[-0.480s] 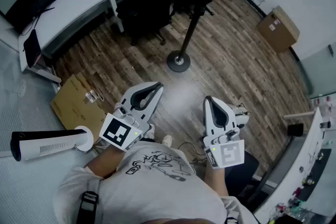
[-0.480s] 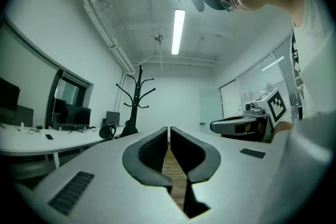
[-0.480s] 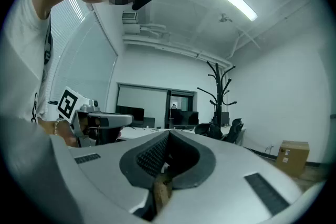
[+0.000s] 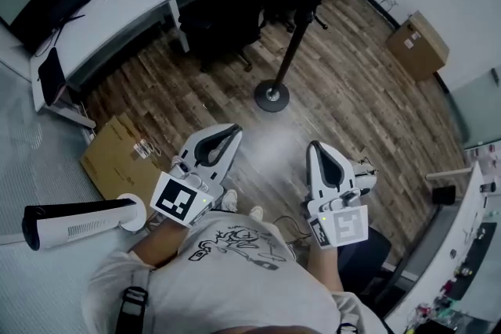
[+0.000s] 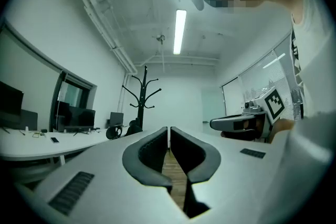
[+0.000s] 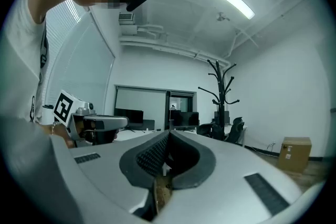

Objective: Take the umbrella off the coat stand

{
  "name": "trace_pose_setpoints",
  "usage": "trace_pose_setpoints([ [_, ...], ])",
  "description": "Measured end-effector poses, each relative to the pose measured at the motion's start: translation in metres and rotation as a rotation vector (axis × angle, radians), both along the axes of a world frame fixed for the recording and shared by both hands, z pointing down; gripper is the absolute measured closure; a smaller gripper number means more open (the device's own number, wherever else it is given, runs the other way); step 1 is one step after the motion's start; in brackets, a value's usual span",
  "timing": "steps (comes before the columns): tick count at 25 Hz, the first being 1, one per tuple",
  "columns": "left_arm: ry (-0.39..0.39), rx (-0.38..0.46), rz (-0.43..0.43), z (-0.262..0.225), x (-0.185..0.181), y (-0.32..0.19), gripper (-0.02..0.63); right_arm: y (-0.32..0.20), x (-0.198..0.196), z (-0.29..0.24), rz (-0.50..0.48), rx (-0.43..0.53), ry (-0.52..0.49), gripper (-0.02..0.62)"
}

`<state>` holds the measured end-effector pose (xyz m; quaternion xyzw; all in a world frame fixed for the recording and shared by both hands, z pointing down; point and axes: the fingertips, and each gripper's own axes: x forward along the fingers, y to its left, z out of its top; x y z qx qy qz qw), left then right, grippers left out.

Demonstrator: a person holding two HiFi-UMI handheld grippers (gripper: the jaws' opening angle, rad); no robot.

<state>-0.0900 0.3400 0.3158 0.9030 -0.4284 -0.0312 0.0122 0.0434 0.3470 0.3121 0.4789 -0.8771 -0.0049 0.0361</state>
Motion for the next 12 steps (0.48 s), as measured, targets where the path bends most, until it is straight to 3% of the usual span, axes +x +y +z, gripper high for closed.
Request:
trace_pose_setpoints([
  [12, 0.019, -0.021, -0.001, 0.011, -0.054, -0.025, 0.572, -0.023, -0.049, 0.009, 0.011, -0.015, 0.018, 0.586],
])
